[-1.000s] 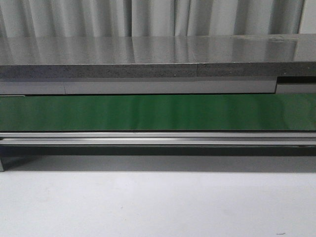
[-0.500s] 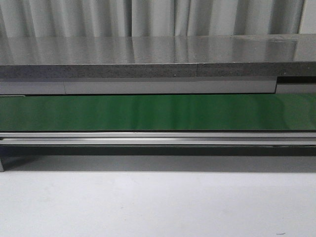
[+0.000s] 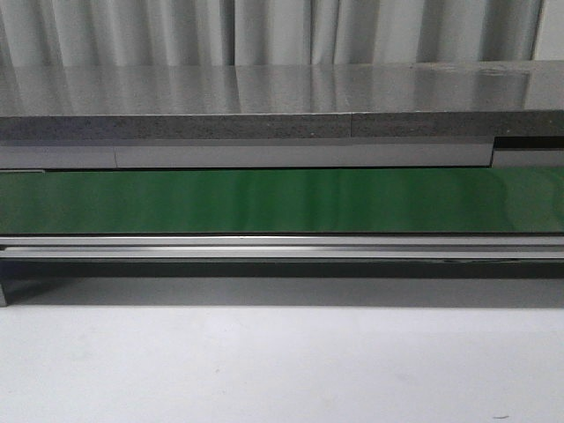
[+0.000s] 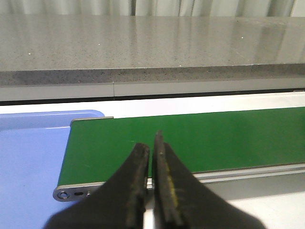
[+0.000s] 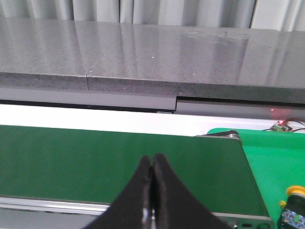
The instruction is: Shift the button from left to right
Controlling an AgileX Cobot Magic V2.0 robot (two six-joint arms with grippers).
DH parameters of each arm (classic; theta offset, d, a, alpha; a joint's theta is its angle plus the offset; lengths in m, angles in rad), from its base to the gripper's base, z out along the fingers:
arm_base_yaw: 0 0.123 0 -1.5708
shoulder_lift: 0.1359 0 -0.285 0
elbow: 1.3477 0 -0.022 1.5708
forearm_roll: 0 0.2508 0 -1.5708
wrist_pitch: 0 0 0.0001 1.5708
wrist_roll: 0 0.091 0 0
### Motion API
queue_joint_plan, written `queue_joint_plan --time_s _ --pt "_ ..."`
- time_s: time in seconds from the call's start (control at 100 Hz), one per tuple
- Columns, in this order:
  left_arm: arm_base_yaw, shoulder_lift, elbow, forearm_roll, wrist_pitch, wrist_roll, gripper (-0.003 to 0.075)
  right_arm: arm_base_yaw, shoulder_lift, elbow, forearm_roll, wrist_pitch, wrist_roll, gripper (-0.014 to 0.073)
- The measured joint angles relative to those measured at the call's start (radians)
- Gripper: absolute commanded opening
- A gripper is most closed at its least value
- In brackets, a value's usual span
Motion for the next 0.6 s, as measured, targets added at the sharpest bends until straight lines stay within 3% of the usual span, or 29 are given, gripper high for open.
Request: queue_joint_plan --time_s 0.37,0.6 --pt "0.000 0.000 0.000 0.000 0.000 0.000 0.0005 0.000 -0.280 0.148 -0.035 0.012 0.000 -0.0068" --pt "0.000 0.000 0.000 0.000 0.000 0.000 0.0005 0.000 -0.304 0.213 -0.037 0.012 0.000 -0.0068"
